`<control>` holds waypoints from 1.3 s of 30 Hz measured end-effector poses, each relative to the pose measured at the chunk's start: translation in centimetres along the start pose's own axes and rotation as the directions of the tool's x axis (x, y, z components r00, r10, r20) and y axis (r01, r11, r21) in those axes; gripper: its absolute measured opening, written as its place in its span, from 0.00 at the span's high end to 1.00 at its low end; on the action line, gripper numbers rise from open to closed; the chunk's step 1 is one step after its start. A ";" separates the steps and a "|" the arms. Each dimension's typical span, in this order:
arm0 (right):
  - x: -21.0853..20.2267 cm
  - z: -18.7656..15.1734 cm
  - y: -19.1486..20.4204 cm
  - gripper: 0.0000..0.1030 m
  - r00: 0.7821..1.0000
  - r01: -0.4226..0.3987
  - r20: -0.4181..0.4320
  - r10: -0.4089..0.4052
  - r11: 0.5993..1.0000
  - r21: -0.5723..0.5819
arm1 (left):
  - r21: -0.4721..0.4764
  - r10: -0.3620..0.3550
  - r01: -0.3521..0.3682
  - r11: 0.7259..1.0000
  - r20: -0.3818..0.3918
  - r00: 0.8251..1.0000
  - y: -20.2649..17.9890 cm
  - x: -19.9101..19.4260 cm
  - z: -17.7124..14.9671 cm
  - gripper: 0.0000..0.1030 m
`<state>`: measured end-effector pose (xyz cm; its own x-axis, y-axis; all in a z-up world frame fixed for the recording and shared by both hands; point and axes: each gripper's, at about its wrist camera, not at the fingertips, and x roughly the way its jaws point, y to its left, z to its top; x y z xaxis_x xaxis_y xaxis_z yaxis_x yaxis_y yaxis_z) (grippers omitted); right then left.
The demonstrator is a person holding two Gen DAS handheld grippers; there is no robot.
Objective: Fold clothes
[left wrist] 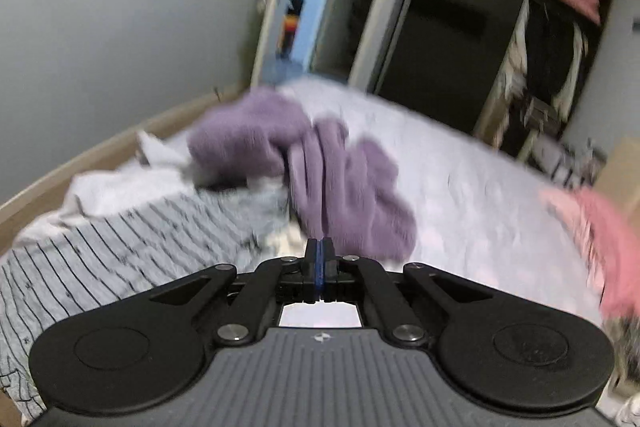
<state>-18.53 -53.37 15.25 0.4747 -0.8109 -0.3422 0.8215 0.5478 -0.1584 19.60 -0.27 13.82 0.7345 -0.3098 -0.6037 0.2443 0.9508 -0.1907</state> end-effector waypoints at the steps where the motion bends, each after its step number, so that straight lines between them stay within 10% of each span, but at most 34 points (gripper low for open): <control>1: 1.3 -1.0 0.4 0.82 0.999 0.040 -0.009 -0.040 0.999 -0.009 | 0.030 0.006 -0.005 1.000 -0.031 1.000 -0.1 1.1 -0.7 1.00; 9: 7.0 -5.5 -0.3 0.82 0.981 0.179 -0.073 -0.177 0.984 0.013 | 0.209 0.097 -0.031 0.977 -0.310 0.946 2.6 5.8 -8.7 0.94; 19: 7.1 -6.3 0.4 0.82 0.988 0.144 -0.053 -0.146 0.989 -0.034 | 0.065 0.100 -0.077 0.995 -0.521 0.848 8.4 10.1 -15.7 0.77; 25: 7.0 -7.0 0.8 0.82 0.986 0.153 -0.055 -0.156 0.986 -0.069 | 0.009 0.077 -0.085 0.996 -0.515 0.854 7.7 12.0 -16.6 0.79; 27: 7.3 -7.3 0.7 0.82 0.983 0.167 -0.062 -0.172 0.983 -0.079 | -0.012 0.071 -0.090 0.996 -0.510 0.857 7.2 12.1 -16.7 0.96; 39: 3.5 -5.8 -2.6 0.83 0.979 0.202 -0.043 -0.201 0.979 0.012 | -0.220 0.026 -0.056 0.974 -0.135 0.990 10.2 -1.7 -6.9 0.99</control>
<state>-20.84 -56.38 9.08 0.2860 -0.8947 -0.3432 0.9041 0.3706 -0.2128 16.45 10.01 7.59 0.6484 -0.2812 -0.7075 0.0579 0.9448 -0.3224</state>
